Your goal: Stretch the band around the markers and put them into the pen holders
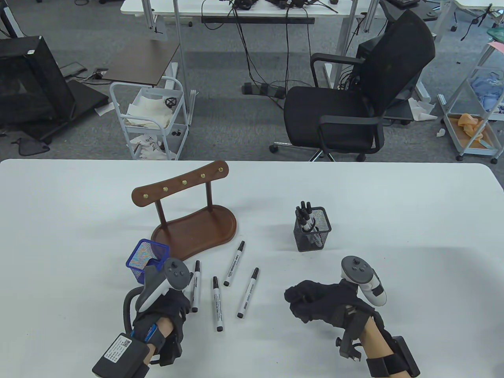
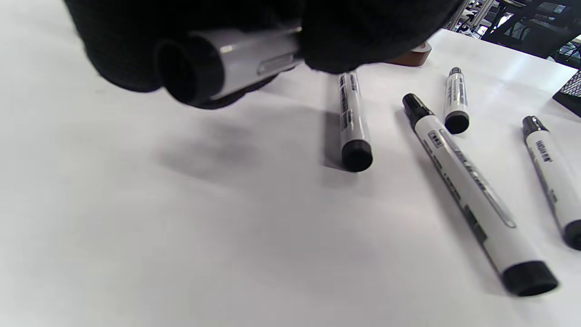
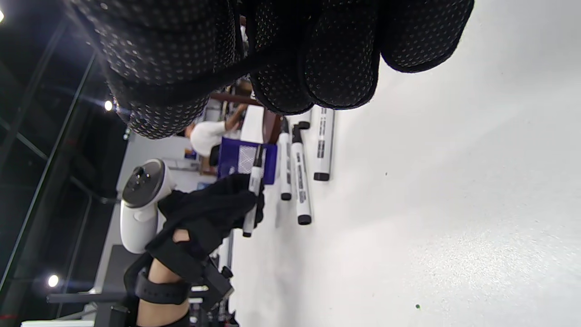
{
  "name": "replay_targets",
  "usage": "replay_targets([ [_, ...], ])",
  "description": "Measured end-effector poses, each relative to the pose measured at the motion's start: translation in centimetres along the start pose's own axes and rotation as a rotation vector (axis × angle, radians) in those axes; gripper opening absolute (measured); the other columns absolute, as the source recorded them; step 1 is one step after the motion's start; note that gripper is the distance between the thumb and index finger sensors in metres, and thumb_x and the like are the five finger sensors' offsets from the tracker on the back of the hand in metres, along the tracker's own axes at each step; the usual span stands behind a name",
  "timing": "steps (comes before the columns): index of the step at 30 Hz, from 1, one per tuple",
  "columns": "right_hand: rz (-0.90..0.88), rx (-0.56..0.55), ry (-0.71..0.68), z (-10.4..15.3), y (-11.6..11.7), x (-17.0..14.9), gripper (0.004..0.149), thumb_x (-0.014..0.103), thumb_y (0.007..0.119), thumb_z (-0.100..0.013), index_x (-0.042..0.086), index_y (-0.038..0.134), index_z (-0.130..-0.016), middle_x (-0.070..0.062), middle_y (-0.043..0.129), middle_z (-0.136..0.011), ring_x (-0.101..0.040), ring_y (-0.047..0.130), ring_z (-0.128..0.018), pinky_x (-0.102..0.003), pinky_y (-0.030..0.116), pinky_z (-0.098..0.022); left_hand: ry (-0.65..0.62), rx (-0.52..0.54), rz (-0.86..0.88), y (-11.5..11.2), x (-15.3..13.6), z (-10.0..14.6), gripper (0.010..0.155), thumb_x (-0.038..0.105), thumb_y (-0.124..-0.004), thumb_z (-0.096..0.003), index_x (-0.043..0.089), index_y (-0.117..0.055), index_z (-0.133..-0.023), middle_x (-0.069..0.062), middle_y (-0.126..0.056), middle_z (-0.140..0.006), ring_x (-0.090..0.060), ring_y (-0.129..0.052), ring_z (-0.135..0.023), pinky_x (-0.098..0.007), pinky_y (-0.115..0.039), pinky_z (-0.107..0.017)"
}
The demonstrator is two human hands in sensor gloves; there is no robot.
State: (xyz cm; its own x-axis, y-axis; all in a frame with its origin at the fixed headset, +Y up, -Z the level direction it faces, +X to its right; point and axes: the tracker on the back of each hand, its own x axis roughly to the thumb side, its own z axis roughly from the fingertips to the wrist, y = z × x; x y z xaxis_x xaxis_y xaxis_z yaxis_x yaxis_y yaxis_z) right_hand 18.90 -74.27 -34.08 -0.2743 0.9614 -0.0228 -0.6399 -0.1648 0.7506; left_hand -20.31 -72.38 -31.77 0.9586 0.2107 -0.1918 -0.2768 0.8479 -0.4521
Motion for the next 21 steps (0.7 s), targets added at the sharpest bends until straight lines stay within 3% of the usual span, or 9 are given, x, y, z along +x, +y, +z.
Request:
replay_targets([
  [10, -0.002, 0.007, -0.005, 0.0, 0.0, 0.0, 0.054, 0.038, 0.094, -0.045, 0.028, 0.075, -0.095, -0.008, 0.094, -0.084, -0.031, 0.093, -0.065, -0.060, 0.070, -0.062, -0.025, -0.014, 0.089, 0.8, 1.1, 0.0, 0.054, 0.019, -0.075, -0.0581, -0.004, -0.057, -0.103, -0.029, -0.078, -0.094, -0.034, -0.095, -0.069, -0.053, -0.086, -0.053],
  [15, -0.003, 0.009, -0.007, 0.0, 0.0, 0.0, 0.054, 0.038, 0.094, -0.045, 0.027, 0.075, -0.095, -0.008, 0.094, -0.084, -0.032, 0.093, -0.065, -0.060, 0.070, -0.062, -0.067, -0.052, 0.167, 0.9, 2.0, -0.5, 0.056, 0.013, -0.071, -0.0582, -0.004, -0.048, -0.105, -0.032, -0.072, -0.098, -0.034, -0.094, -0.071, -0.054, -0.085, -0.054],
  [21, -0.005, 0.010, -0.013, 0.0, -0.1, 0.0, 0.054, 0.038, 0.094, -0.045, 0.028, 0.075, -0.095, -0.008, 0.094, -0.084, -0.031, 0.093, -0.065, -0.060, 0.070, -0.062, -0.093, -0.094, 0.267, 0.7, 2.3, -1.3, 0.057, 0.014, -0.061, -0.0596, -0.005, -0.036, -0.107, -0.025, -0.069, -0.095, -0.025, -0.091, -0.063, -0.049, -0.084, -0.050],
])
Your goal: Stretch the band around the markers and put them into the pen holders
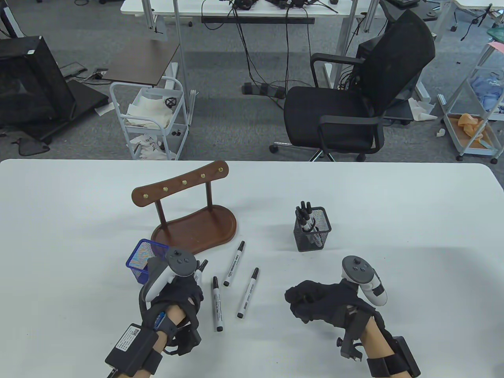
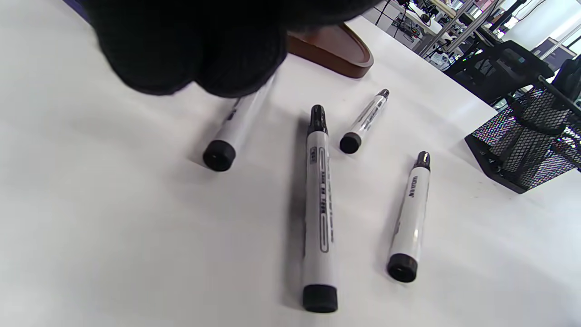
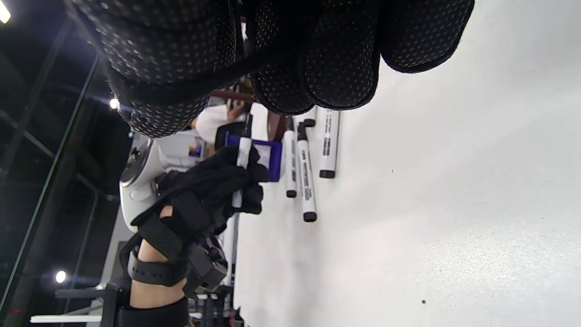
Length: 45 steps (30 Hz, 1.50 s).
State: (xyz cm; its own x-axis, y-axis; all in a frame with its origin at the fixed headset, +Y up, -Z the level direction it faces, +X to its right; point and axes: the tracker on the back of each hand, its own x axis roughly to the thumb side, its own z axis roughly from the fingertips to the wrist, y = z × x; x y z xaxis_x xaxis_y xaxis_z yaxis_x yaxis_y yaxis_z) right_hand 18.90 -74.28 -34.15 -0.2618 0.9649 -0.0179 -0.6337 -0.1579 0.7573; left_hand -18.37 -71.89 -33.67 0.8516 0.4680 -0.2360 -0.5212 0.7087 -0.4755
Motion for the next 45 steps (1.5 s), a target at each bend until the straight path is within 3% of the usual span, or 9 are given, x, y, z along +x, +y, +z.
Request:
replay_targets([
  [7, 0.002, 0.002, -0.001, 0.0, 0.0, 0.0, 0.054, 0.037, 0.094, -0.045, 0.028, 0.075, -0.095, -0.008, 0.094, -0.084, -0.032, 0.093, -0.065, -0.060, 0.070, -0.062, 0.032, -0.023, 0.080, -0.7, -0.8, -1.5, 0.062, 0.023, -0.054, -0.0619, -0.005, -0.025, -0.109, -0.024, -0.068, -0.090, -0.023, -0.089, -0.058, -0.049, -0.083, -0.048],
  [11, 0.004, 0.001, -0.002, 0.1, -0.1, 0.0, 0.054, 0.038, 0.094, -0.045, 0.028, 0.075, -0.095, -0.008, 0.094, -0.084, -0.031, 0.093, -0.065, -0.060, 0.070, -0.062, 0.069, -0.008, 0.079, -1.1, -1.3, -2.6, 0.071, 0.031, -0.065, -0.0622, -0.005, -0.027, -0.110, -0.024, -0.068, -0.089, -0.023, -0.089, -0.058, -0.049, -0.083, -0.048],
  [18, 0.004, 0.003, -0.003, 0.1, -0.1, 0.0, 0.054, 0.038, 0.094, -0.045, 0.028, 0.075, -0.095, -0.008, 0.094, -0.084, -0.032, 0.093, -0.065, -0.060, 0.070, -0.062, 0.126, 0.011, 0.026, -1.5, -1.6, -3.4, 0.076, 0.031, -0.075, -0.0603, -0.008, -0.032, -0.109, -0.024, -0.068, -0.089, -0.023, -0.089, -0.057, -0.049, -0.082, -0.047],
  [32, 0.007, 0.009, 0.000, 0.1, -0.1, -0.1, 0.053, 0.037, 0.094, -0.045, 0.027, 0.076, -0.095, -0.008, 0.094, -0.084, -0.032, 0.093, -0.065, -0.060, 0.070, -0.061, 0.191, 0.055, -0.101, -2.1, -1.0, -4.0, 0.068, 0.028, -0.081, -0.0587, -0.008, -0.045, -0.105, -0.019, -0.072, -0.082, -0.024, -0.090, -0.054, -0.051, -0.082, -0.046],
  [40, 0.007, 0.010, -0.001, 0.1, -0.1, -0.1, 0.053, 0.037, 0.094, -0.045, 0.027, 0.076, -0.095, -0.008, 0.094, -0.083, -0.031, 0.093, -0.065, -0.060, 0.070, -0.061, 0.193, 0.080, -0.189, -2.3, -0.8, -4.1, 0.057, 0.029, -0.077, -0.0599, -0.003, -0.054, -0.100, -0.015, -0.075, -0.077, -0.025, -0.091, -0.050, -0.051, -0.081, -0.044],
  [45, 0.008, 0.013, -0.001, 0.1, -0.1, -0.1, 0.053, 0.037, 0.094, -0.045, 0.027, 0.076, -0.095, -0.008, 0.094, -0.083, -0.032, 0.093, -0.064, -0.060, 0.070, -0.061, 0.170, 0.064, -0.150, -2.1, -1.1, -4.1, 0.055, 0.030, -0.073, -0.0598, -0.003, -0.054, -0.099, -0.015, -0.075, -0.077, -0.026, -0.090, -0.051, -0.053, -0.080, -0.046],
])
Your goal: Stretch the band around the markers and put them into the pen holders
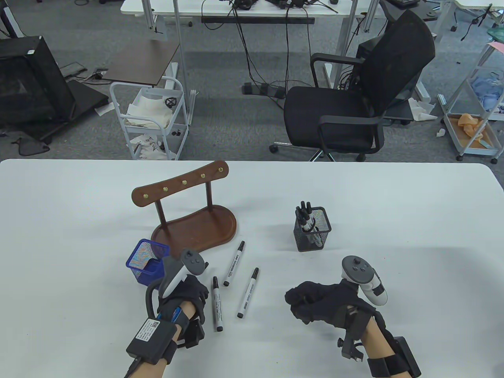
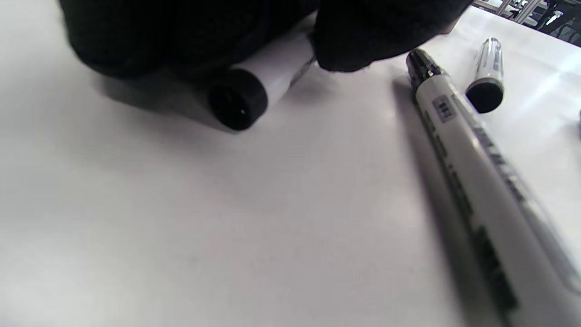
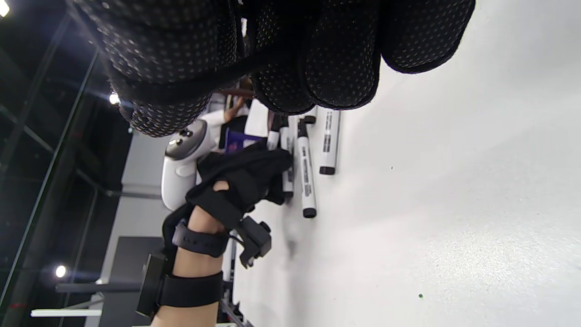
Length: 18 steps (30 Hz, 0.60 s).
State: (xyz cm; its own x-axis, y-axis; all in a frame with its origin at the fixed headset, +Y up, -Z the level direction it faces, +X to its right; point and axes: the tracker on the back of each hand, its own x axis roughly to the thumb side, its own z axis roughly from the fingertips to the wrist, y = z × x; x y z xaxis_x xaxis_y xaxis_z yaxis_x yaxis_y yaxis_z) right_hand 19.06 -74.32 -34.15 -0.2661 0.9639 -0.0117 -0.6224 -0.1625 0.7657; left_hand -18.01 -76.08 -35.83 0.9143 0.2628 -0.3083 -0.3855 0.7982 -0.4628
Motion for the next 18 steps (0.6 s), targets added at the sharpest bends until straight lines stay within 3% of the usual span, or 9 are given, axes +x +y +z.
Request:
replay_targets([
  [6, -0.001, 0.002, 0.000, 0.0, 0.0, 0.0, 0.053, 0.037, 0.094, -0.046, 0.027, 0.076, -0.094, -0.008, 0.094, -0.083, -0.032, 0.093, -0.065, -0.060, 0.070, -0.061, -0.044, -0.022, 0.070, 0.0, -0.5, 0.9, 0.051, 0.030, -0.067, -0.0608, 0.001, -0.048, -0.098, -0.018, -0.069, -0.085, -0.029, -0.087, -0.059, -0.055, -0.077, -0.050],
  [9, -0.001, 0.004, 0.002, 0.0, 0.0, 0.0, 0.053, 0.037, 0.094, -0.046, 0.027, 0.076, -0.094, -0.008, 0.094, -0.083, -0.031, 0.093, -0.064, -0.060, 0.070, -0.061, -0.075, -0.017, 0.127, 0.0, -0.5, 1.7, 0.048, 0.029, -0.064, -0.0609, 0.001, -0.048, -0.096, -0.029, -0.057, -0.098, -0.040, -0.081, -0.074, -0.055, -0.077, -0.053],
  [18, 0.004, 0.007, 0.001, 0.0, 0.0, 0.0, 0.053, 0.037, 0.093, -0.046, 0.027, 0.076, -0.094, -0.008, 0.094, -0.083, -0.031, 0.093, -0.064, -0.060, 0.071, -0.061, -0.133, -0.037, 0.200, 0.0, 0.2, 3.2, 0.044, 0.026, -0.062, -0.0607, 0.002, -0.050, -0.096, -0.034, -0.062, -0.102, -0.048, -0.087, -0.079, -0.054, -0.085, -0.055],
])
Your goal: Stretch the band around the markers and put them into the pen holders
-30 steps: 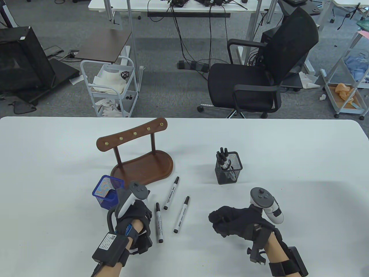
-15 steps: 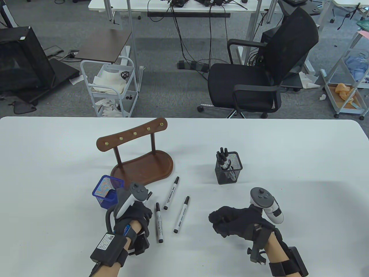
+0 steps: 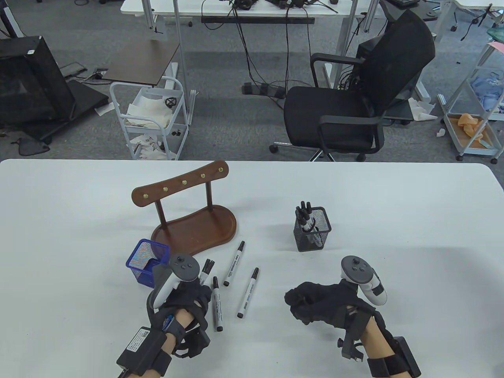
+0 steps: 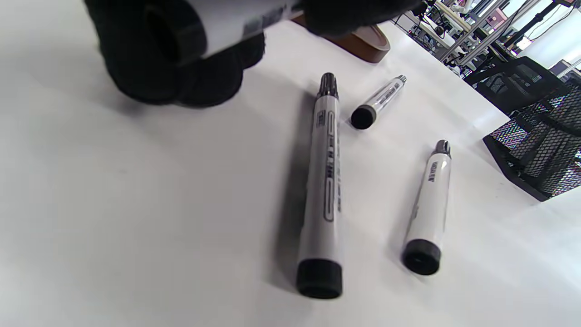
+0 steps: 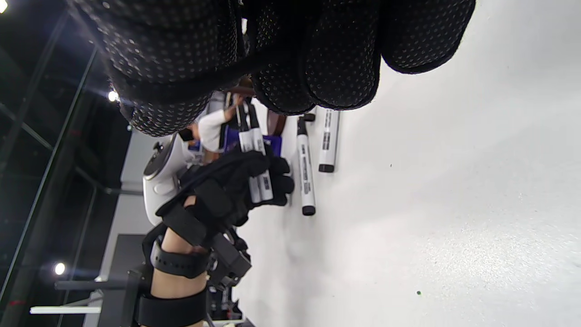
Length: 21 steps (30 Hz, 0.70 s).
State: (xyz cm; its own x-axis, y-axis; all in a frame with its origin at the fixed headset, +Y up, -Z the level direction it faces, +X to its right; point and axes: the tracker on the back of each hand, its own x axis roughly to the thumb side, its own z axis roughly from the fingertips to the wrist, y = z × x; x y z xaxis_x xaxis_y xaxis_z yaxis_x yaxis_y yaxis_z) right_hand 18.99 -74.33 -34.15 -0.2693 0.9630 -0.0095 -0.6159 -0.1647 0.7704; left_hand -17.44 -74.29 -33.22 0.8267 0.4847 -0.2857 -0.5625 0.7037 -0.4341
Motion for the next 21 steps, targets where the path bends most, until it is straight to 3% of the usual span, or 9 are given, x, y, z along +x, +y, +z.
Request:
replay_targets([
  [8, 0.000, 0.004, -0.002, 0.0, 0.0, 0.0, 0.052, 0.037, 0.093, -0.046, 0.027, 0.076, -0.094, -0.008, 0.094, -0.083, -0.031, 0.093, -0.064, -0.060, 0.071, -0.061, -0.030, -0.018, 0.057, -0.7, 0.6, 0.6, 0.045, 0.023, -0.062, -0.0605, 0.001, -0.049, -0.098, -0.033, -0.070, -0.100, -0.046, -0.097, -0.073, -0.051, -0.094, -0.048],
  [15, 0.000, 0.008, 0.001, -0.1, 0.1, 0.0, 0.052, 0.037, 0.093, -0.046, 0.027, 0.077, -0.094, -0.008, 0.094, -0.083, -0.032, 0.093, -0.064, -0.060, 0.071, -0.061, -0.045, -0.035, 0.100, -1.9, 0.8, 0.7, 0.051, 0.020, -0.061, -0.0603, 0.001, -0.036, -0.101, -0.018, -0.076, -0.087, -0.022, -0.100, -0.059, -0.043, -0.093, -0.042],
  [19, 0.000, 0.007, 0.001, -0.1, 0.1, 0.0, 0.052, 0.037, 0.093, -0.046, 0.027, 0.077, -0.094, -0.008, 0.094, -0.083, -0.031, 0.093, -0.064, -0.060, 0.071, -0.061, -0.046, -0.066, 0.108, -2.1, 0.8, 0.5, 0.057, 0.022, -0.057, -0.0618, 0.000, -0.024, -0.103, -0.018, -0.071, -0.088, -0.015, -0.093, -0.053, -0.039, -0.090, -0.040],
  [21, -0.001, 0.007, 0.001, -0.1, 0.1, 0.0, 0.052, 0.037, 0.093, -0.046, 0.027, 0.077, -0.094, -0.008, 0.094, -0.083, -0.031, 0.093, -0.064, -0.060, 0.071, -0.061, -0.036, -0.070, 0.112, -2.2, 0.9, 0.5, 0.063, 0.023, -0.061, -0.0621, 0.000, -0.019, -0.103, -0.018, -0.071, -0.087, -0.014, -0.091, -0.051, -0.039, -0.089, -0.038],
])
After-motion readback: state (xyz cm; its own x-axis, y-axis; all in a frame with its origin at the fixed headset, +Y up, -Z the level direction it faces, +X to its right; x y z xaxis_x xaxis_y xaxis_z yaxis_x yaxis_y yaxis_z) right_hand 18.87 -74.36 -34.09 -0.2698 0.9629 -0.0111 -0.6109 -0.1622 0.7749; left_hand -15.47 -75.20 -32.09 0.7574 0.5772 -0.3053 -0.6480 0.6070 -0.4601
